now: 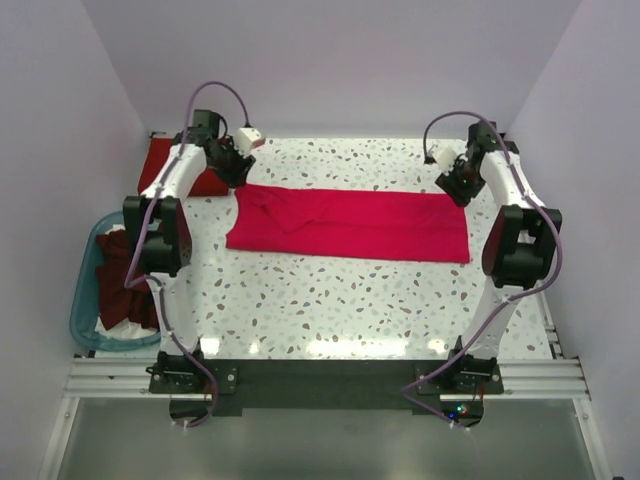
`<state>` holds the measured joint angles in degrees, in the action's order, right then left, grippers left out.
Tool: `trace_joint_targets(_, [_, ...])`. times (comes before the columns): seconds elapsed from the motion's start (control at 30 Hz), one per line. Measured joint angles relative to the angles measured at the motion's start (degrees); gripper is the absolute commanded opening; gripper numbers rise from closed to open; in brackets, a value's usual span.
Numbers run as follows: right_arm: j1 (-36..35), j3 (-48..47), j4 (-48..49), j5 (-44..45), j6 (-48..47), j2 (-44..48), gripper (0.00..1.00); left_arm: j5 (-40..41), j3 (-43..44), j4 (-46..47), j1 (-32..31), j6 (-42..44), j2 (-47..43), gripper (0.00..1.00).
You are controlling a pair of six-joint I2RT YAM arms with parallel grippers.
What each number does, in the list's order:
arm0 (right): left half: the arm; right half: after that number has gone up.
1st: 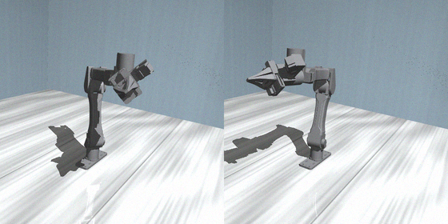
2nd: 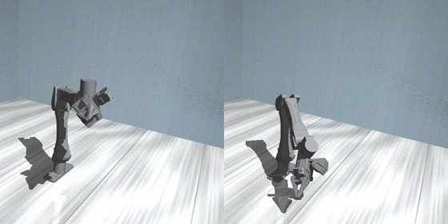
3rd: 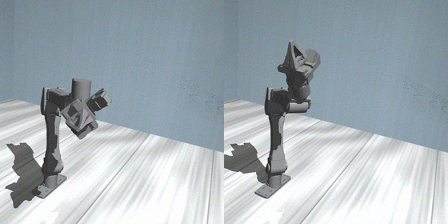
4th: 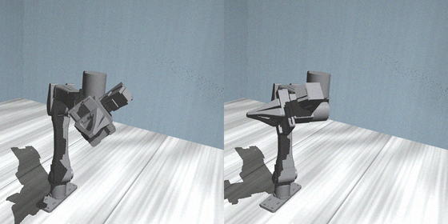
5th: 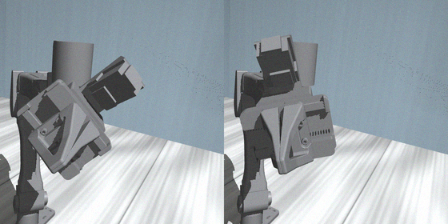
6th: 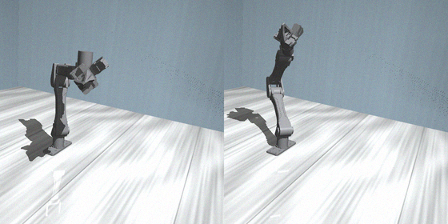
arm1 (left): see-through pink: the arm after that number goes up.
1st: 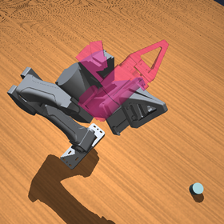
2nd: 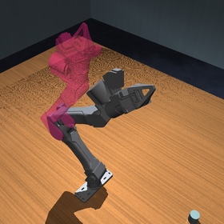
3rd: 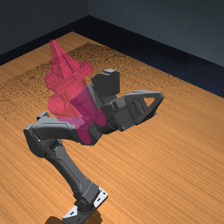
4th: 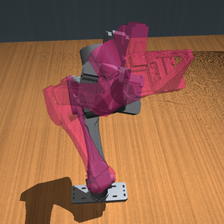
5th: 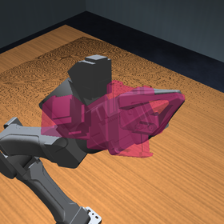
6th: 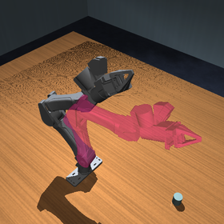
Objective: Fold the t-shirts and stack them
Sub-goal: Fold the tshirt
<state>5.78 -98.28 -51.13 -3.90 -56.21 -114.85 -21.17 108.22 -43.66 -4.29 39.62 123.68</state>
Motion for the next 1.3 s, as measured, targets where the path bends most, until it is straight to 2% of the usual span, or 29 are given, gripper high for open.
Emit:
trace_joint_targets(0.13, [0.13,-0.72,-4.26,-1.05,3.82,2.64,0.32,-0.66,-7.5,1.07,3.26,-5.01,-7.37,0.5])
trace_joint_targets(0.23, [0.17,1.4,-6.64,-2.71,6.36,4.85,0.27,-2.36,-15.04,1.73,3.23,-7.56,-13.97,0.46])
trace_joint_targets(0.33, [0.11,6.03,-7.76,-3.78,8.76,6.27,0.26,-3.89,-21.11,3.02,2.23,-9.86,-17.44,0.45])
trace_joint_targets(0.5, [-0.31,13.44,-7.34,-4.22,11.61,5.9,0.25,-4.04,-27.74,5.42,0.61,-12.83,-17.11,0.42])
trace_joint_targets(0.8, [-0.59,19.78,0.44,0.07,12.61,1.84,0.23,0.39,-36.0,8.96,-0.87,-15.08,-14.88,0.34])
trace_joint_targets(1.03, [-1.01,23.34,4.0,2.95,11.47,4.17,0.21,1.9,-42.21,14.01,-1.49,-14.49,-18.25,0.28])
trace_joint_targets(1.2, [0.15,28.0,4.72,4.35,9.35,7.74,0.22,1.68,-48.52,13.22,-3.74,-13.49,-23.69,0.27])
trace_joint_targets(1.3, [1.57,29.27,1.62,4.2,8.11,9.7,0.25,-0.15,-50.42,10.1,-4.52,-13.44,-26.25,0.31])
